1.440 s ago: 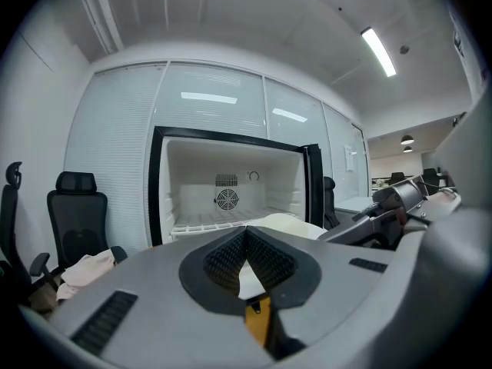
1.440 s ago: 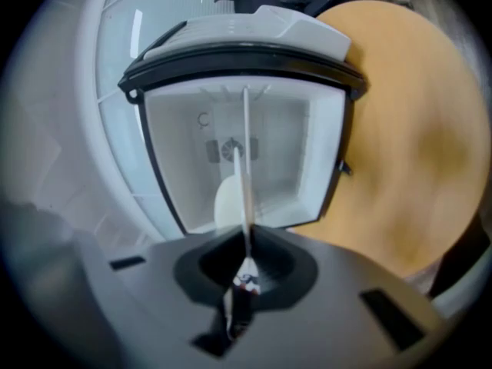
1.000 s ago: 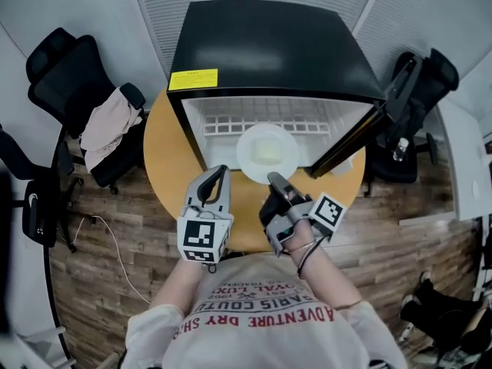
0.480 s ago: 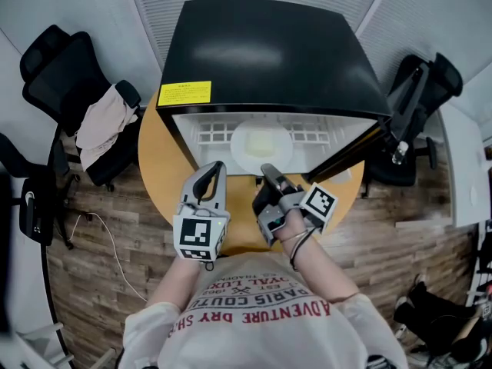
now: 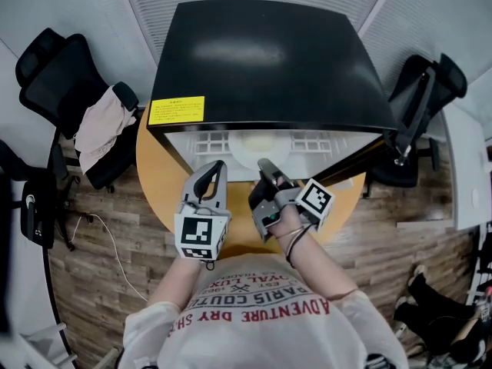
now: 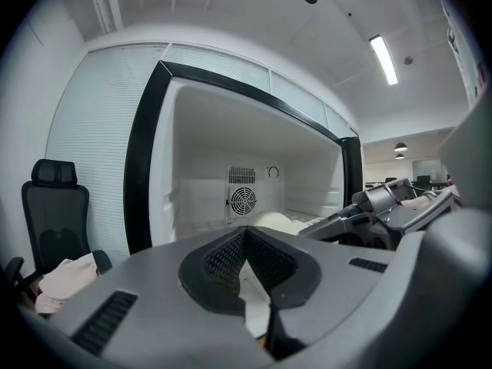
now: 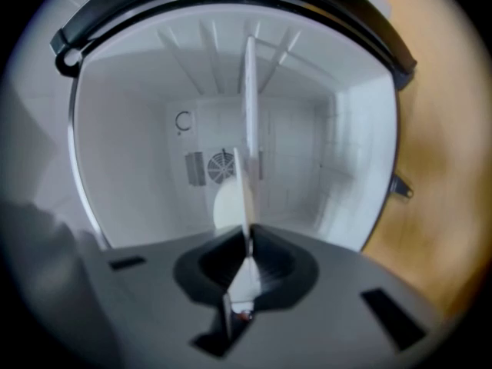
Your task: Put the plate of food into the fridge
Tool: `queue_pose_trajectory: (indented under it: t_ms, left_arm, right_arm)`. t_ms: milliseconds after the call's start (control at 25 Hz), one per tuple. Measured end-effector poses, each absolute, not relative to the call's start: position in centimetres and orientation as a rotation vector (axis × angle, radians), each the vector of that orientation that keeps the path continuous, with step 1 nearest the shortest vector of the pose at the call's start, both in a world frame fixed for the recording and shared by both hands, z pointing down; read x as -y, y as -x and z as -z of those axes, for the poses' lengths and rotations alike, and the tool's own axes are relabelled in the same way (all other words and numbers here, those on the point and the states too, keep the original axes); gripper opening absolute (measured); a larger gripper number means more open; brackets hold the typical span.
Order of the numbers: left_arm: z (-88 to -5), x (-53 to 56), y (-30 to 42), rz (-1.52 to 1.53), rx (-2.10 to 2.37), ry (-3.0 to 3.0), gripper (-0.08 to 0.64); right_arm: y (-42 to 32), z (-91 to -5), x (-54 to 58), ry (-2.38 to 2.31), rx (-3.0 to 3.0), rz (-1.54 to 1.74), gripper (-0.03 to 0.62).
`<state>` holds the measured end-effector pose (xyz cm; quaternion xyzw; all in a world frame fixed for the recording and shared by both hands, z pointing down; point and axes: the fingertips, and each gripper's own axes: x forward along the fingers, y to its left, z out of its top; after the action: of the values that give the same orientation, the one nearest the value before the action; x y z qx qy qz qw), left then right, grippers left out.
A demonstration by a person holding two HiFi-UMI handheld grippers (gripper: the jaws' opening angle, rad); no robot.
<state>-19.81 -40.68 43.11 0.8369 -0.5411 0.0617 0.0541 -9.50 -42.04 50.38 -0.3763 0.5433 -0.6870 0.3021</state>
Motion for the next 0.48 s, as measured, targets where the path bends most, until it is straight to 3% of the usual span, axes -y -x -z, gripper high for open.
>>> queue_pose_trajectory:
  t_ms: [480]
  left_arm:
    - [-45.1, 41.5, 19.8, -0.223, 1.595, -2.514, 0.026]
  right_arm:
    - [10.1, -50.7, 44.3, 0.995, -1.460, 1.779, 0.087]
